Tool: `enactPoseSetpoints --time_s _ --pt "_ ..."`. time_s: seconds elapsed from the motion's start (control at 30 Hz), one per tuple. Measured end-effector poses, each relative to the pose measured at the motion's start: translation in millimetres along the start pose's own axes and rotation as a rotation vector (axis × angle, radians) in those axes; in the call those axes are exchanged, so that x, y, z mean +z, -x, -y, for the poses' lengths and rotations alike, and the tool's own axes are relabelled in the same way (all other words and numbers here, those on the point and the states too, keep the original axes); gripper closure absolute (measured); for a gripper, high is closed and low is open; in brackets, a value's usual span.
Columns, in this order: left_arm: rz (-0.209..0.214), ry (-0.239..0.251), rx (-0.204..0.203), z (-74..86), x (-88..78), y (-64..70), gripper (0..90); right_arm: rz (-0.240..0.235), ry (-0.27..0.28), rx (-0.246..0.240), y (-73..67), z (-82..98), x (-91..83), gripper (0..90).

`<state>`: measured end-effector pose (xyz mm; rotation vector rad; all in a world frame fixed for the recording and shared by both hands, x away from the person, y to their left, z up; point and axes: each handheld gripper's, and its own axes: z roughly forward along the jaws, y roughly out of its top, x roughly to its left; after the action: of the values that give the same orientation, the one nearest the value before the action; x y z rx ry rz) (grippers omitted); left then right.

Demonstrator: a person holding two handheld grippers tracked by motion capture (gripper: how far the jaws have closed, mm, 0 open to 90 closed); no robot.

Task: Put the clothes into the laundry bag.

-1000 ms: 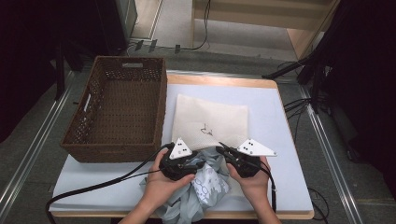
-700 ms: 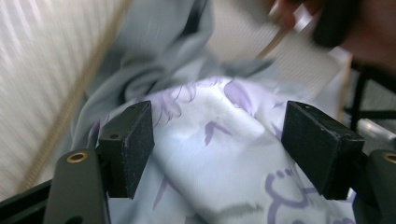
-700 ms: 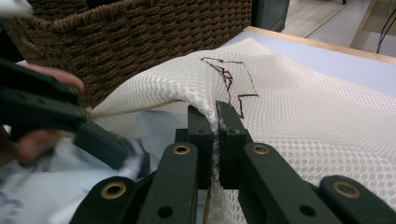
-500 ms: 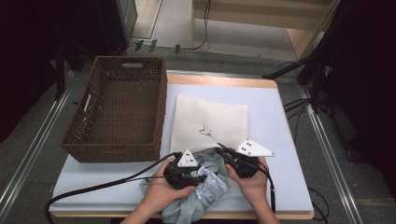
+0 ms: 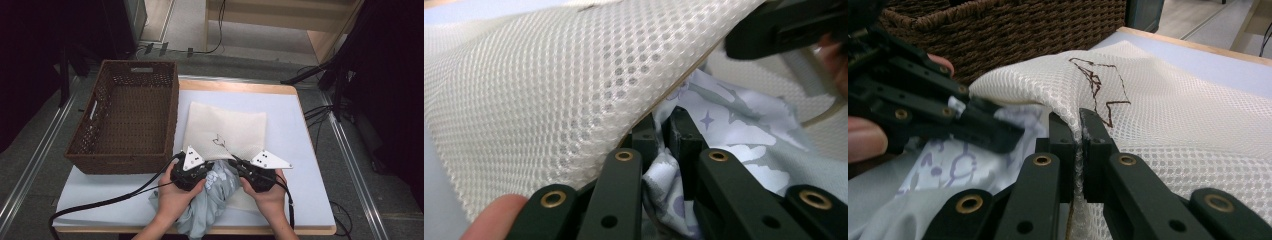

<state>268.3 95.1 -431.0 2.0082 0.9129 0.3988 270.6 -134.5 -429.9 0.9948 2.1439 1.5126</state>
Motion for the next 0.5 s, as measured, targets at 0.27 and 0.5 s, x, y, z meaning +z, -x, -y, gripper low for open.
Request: enactPoseSetpoints --time_s 0.27,0.5 --pt "0.18 -0.048 0.02 6.8 -8.4 4.3 50.7 0.006 -0.008 0.008 4.2 2.4 0.0 87.2" --pt "0.203 -0.101 -0.016 22.6 -19.2 9.7 17.1 0.008 -0.007 0.006 4.1 1.6 -0.1 87.2"
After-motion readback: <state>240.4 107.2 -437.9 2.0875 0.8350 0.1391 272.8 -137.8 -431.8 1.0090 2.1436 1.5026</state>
